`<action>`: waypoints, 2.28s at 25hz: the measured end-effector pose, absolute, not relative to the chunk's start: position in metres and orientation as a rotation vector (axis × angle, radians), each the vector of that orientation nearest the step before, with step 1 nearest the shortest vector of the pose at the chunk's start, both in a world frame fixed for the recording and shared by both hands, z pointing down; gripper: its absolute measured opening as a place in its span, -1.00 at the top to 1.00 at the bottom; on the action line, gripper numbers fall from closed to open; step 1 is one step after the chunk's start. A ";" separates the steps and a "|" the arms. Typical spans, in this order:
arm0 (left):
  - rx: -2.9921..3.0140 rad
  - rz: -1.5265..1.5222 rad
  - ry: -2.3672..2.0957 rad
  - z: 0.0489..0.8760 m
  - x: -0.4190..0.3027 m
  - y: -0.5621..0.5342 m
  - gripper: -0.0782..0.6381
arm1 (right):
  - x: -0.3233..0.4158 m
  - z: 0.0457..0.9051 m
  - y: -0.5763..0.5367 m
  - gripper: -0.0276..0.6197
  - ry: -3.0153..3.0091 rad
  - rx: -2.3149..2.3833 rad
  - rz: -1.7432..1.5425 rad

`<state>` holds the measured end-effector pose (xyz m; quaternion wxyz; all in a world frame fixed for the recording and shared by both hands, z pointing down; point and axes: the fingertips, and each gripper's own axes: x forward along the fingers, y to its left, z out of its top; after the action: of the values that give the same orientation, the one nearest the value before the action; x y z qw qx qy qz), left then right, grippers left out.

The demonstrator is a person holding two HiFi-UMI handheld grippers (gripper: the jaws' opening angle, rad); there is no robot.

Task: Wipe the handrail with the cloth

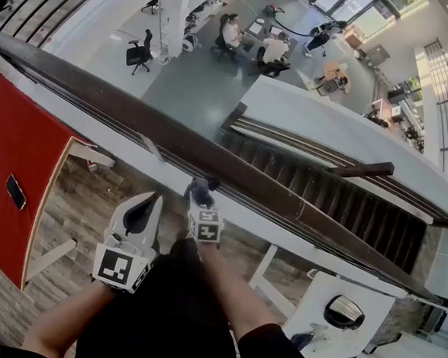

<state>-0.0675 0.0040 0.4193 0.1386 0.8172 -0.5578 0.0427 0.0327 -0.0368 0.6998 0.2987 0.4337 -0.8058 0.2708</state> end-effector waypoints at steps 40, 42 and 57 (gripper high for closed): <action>2.439 0.112 -1.518 0.459 -0.165 -0.044 0.78 | -0.032 0.822 -0.115 0.52 -1.921 1.263 0.830; 2.439 0.119 -1.517 0.460 -0.163 -0.043 0.78 | -0.025 0.823 -0.114 0.52 -1.920 1.270 0.832; 2.433 0.169 -1.530 0.453 -0.148 -0.035 0.78 | 0.022 0.820 -0.107 0.51 -1.882 1.312 0.862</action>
<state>-0.1485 -0.0346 0.4528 0.1307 0.8379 -0.5268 0.0582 0.0223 -0.1071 0.8195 0.3386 0.5037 -0.7226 0.3309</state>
